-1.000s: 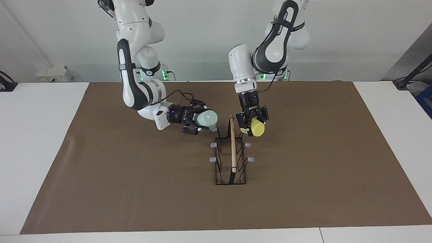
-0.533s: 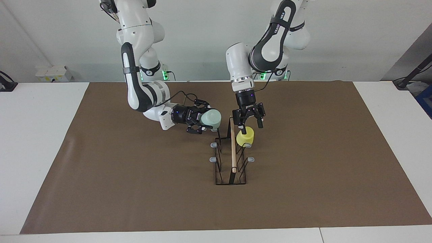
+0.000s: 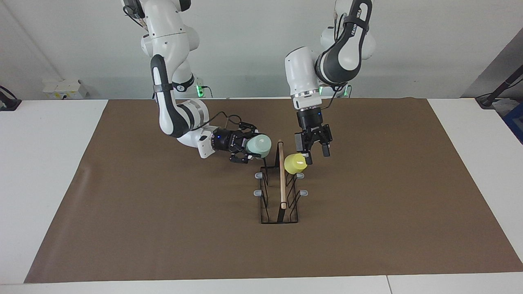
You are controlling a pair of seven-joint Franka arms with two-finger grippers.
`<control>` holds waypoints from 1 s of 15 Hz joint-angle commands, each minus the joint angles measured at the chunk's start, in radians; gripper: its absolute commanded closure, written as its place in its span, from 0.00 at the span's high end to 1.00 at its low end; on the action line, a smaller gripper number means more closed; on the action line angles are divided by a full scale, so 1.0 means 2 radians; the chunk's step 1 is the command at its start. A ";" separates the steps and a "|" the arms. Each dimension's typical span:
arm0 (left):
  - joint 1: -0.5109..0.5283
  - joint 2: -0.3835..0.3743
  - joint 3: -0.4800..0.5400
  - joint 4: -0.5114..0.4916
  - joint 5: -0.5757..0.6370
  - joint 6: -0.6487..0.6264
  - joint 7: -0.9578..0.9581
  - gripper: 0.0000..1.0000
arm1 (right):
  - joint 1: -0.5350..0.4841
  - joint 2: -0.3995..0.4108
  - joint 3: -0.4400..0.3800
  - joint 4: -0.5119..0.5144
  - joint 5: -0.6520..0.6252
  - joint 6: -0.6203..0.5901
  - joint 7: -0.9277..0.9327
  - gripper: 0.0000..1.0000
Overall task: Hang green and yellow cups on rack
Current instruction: 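Hang the yellow cup on a peg and open the left gripper, then withdraw the left gripper while the right gripper releases the green cup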
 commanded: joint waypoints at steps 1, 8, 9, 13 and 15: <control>0.030 0.013 -0.001 0.037 -0.068 0.011 0.074 1.00 | 0.000 0.003 0.001 0.005 0.015 0.007 -0.019 0.00; 0.096 0.007 -0.002 0.057 -0.294 0.007 0.403 1.00 | 0.006 0.018 0.001 0.003 0.014 0.017 -0.030 0.00; 0.106 0.007 -0.002 0.058 -0.321 0.004 0.449 1.00 | 0.006 0.018 0.001 0.003 0.014 0.027 -0.030 0.16; 0.136 -0.004 -0.002 0.058 -0.407 -0.043 0.635 1.00 | 0.000 0.018 0.001 0.002 0.013 0.032 -0.030 1.00; 0.155 -0.015 -0.002 0.058 -0.452 -0.080 0.739 1.00 | -0.004 0.016 0.001 0.004 0.009 0.029 -0.030 1.00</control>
